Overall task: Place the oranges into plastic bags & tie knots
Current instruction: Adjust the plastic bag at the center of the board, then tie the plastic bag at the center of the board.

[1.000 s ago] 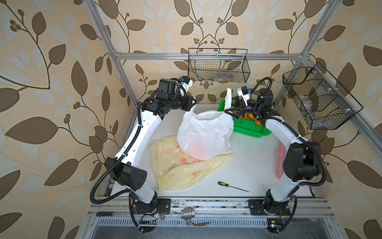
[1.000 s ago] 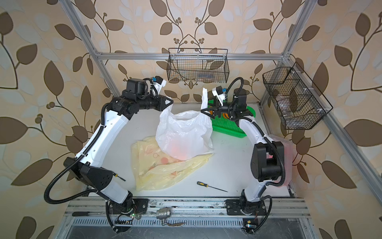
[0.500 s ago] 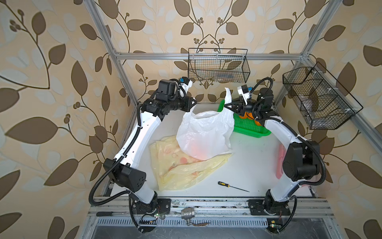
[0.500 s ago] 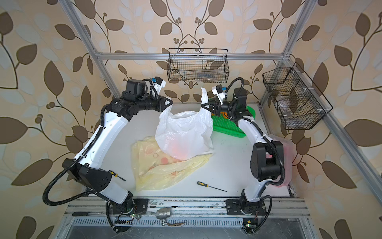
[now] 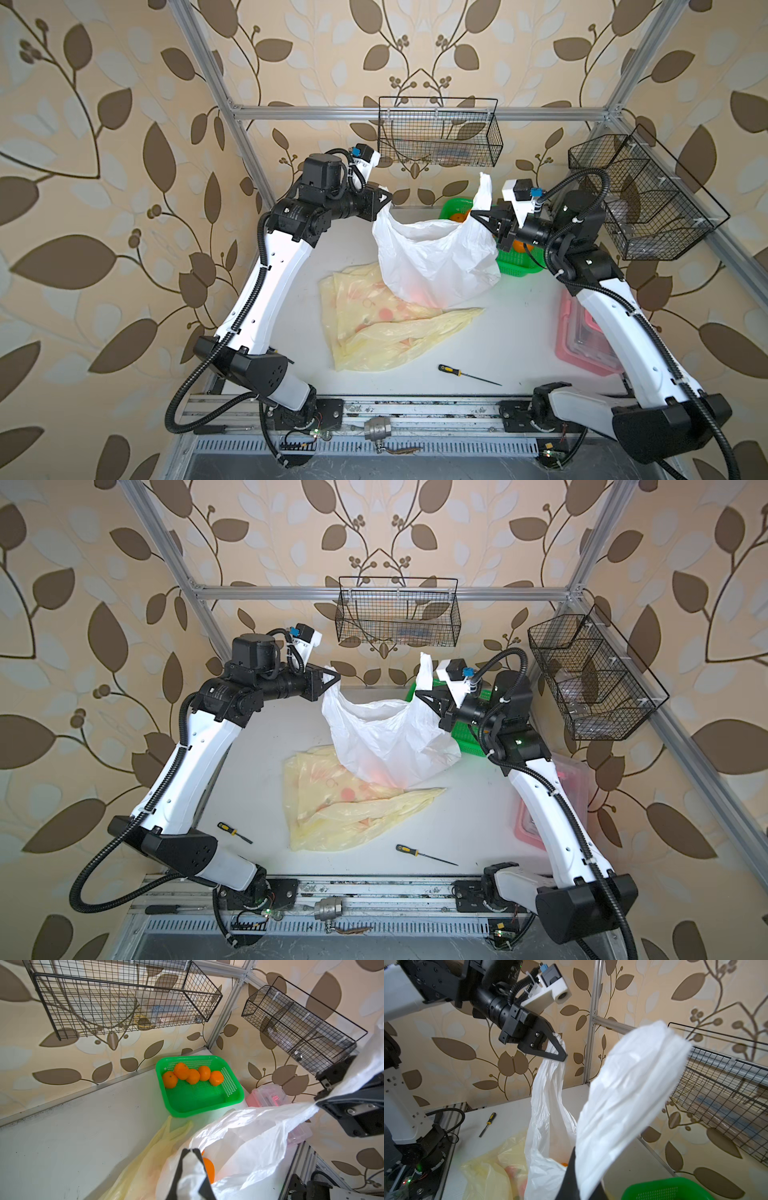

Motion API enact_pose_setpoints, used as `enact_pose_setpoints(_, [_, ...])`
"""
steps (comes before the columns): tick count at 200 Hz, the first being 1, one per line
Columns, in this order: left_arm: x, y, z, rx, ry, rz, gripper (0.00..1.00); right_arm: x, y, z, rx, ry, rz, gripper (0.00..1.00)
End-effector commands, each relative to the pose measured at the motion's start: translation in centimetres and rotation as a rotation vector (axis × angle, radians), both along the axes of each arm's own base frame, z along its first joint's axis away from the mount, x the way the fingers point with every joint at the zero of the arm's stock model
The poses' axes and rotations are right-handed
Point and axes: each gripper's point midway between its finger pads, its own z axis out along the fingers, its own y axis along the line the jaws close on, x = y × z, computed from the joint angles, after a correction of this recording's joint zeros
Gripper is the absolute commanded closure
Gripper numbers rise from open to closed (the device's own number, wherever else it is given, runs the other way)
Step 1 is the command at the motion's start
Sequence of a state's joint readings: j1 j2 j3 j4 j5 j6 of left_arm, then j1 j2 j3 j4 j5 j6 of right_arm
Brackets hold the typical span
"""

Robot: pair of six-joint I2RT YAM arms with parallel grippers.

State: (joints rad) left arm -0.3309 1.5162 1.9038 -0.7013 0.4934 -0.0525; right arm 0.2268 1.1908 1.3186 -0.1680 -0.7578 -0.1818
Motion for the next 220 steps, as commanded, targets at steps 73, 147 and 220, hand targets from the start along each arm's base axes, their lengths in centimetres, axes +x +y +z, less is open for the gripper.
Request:
enact_pose_setpoints(73, [-3.5,-6.3,-2.4,-0.072,0.042,-0.278,0.91,-2.0,2.6,-12.3,-0.381,0.113,0.058,1.0])
enact_pose_setpoints(147, [-2.3,-3.7,-1.5,-0.148,0.022,-0.18,0.27,-1.8,3.4,-12.5,-0.346,-0.006,0.091,1.0])
enact_pose_setpoints(220, [-1.0,-0.5,-1.2,-0.191,0.012,-0.098,0.28,-0.9,4.2,-13.9,-0.392,-0.04,0.063,1.0])
